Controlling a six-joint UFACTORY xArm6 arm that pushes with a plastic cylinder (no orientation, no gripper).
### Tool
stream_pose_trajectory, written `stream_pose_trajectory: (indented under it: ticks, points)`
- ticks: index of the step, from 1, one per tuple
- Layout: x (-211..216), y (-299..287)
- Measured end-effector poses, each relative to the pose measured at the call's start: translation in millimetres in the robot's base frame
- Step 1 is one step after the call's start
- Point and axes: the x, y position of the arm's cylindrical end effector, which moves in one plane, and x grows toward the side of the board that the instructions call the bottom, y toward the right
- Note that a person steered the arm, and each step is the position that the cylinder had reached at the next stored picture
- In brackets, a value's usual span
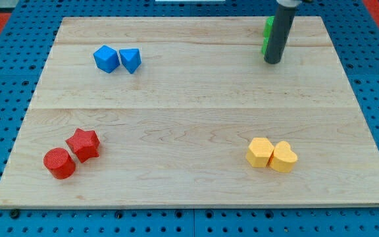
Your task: Move the red circle and red star towards up
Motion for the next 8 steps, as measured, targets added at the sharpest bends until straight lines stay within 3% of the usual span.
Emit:
stream_pose_trajectory:
  ticks: [4,5,6,7,8]
  points:
    - [12,33]
    - [53,24]
    - [112,-35]
    - [134,-131]
    - [199,-225]
